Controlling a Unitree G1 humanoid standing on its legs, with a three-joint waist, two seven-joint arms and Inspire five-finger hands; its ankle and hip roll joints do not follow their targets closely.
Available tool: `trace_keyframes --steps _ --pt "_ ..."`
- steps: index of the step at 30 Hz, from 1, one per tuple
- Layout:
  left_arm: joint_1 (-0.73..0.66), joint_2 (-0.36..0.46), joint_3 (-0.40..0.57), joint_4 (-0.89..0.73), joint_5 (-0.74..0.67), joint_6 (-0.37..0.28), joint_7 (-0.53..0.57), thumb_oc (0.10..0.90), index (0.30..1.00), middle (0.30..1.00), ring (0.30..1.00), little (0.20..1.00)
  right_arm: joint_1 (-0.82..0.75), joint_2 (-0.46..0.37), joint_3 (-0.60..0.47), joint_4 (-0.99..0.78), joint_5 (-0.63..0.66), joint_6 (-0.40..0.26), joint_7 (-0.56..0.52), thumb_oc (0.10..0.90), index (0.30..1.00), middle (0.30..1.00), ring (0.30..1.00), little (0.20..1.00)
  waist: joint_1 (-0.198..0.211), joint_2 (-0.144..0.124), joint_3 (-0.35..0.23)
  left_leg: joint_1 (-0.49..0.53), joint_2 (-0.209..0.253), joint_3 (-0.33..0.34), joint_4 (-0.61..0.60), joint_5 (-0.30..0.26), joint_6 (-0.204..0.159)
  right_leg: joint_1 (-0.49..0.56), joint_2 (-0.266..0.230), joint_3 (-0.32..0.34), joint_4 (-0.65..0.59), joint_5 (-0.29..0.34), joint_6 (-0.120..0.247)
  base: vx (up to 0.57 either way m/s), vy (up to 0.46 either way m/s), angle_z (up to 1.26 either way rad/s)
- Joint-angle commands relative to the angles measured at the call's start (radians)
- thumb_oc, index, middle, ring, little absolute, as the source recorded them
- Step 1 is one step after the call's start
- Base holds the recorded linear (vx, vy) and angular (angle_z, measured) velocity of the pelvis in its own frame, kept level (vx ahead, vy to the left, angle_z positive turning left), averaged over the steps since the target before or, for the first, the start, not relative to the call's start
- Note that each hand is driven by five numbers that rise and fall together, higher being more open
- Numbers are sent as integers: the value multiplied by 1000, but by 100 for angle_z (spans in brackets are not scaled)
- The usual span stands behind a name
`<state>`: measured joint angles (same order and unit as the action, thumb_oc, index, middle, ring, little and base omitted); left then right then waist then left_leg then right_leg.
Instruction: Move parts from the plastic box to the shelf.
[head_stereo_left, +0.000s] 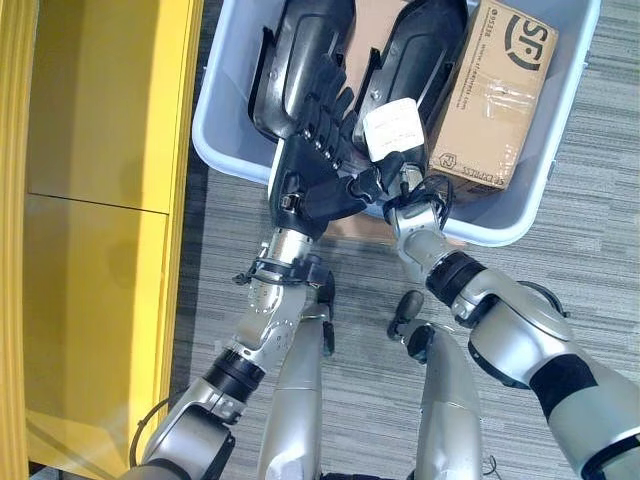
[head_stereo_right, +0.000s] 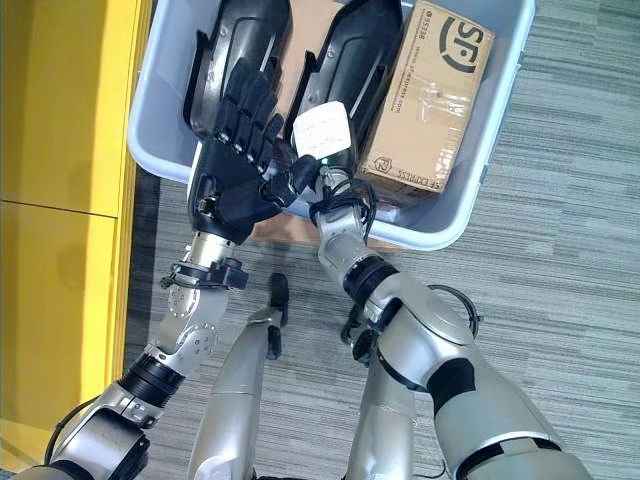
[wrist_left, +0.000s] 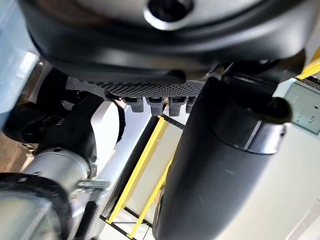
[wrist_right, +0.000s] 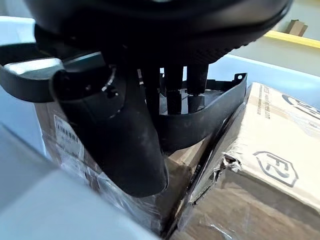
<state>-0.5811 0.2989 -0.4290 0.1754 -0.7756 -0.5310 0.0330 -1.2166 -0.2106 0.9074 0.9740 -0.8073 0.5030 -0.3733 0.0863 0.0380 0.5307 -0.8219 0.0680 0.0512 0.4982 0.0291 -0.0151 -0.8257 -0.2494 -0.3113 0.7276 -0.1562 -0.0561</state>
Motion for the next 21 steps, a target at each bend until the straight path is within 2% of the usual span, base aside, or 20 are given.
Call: trace_keyframes --steps 1,4,6,7,13,18,21 --pt "-103 -29 12 -104 35 -143 -52 900 1000 1000 1000 1000 99 -53 -75 101 245 -139 -115 400 300 300 300 300 26 68 -11 76 76 29 -26 -78 -36 55 33 112 -98 25 127 0 0 0" --pt "-107 -26 9 -104 25 -154 -57 900 1000 1000 1000 1000 93 -59 -96 29 306 -255 -217 400 300 300 300 300 20 63 -11 110 74 31 -30 -85 -36 87 36 116 -109 26 129 0 0 0" --pt "-110 -23 10 -104 12 -162 -64 900 1000 1000 1000 1000 95 -67 -121 -38 359 -321 -244 400 300 300 300 300 11 53 -11 152 72 33 -33 -93 -37 126 43 124 -121 23 130 -10 2 -3" --pt "-108 -24 11 -106 12 -167 -70 900 1000 1000 1000 1000 102 -69 -128 -62 381 -334 -260 400 300 300 300 300 8 51 -11 166 73 37 -37 -95 -37 137 45 126 -126 23 130 -8 2 -4" --pt "-103 -21 25 -146 20 -164 -56 900 1000 1000 1000 1000 155 -90 -178 -234 405 -373 -254 400 300 300 300 300 -22 28 -11 272 69 43 -58 -111 -36 228 60 147 -160 15 130 -5 10 -9" --pt "-101 -24 43 -180 41 -156 -39 900 1000 1000 1000 1000 217 -88 -188 -343 396 -351 -203 400 300 300 300 300 -44 10 -11 362 69 48 -67 -129 -35 311 64 159 -176 3 125 -7 -2 -7" --pt "-104 -28 53 -197 52 -147 -29 900 1000 1000 1000 1000 240 -81 -181 -374 381 -357 -220 400 300 300 300 300 -50 5 -11 399 73 49 -75 -128 -36 349 69 162 -191 4 120 -6 -2 -12"
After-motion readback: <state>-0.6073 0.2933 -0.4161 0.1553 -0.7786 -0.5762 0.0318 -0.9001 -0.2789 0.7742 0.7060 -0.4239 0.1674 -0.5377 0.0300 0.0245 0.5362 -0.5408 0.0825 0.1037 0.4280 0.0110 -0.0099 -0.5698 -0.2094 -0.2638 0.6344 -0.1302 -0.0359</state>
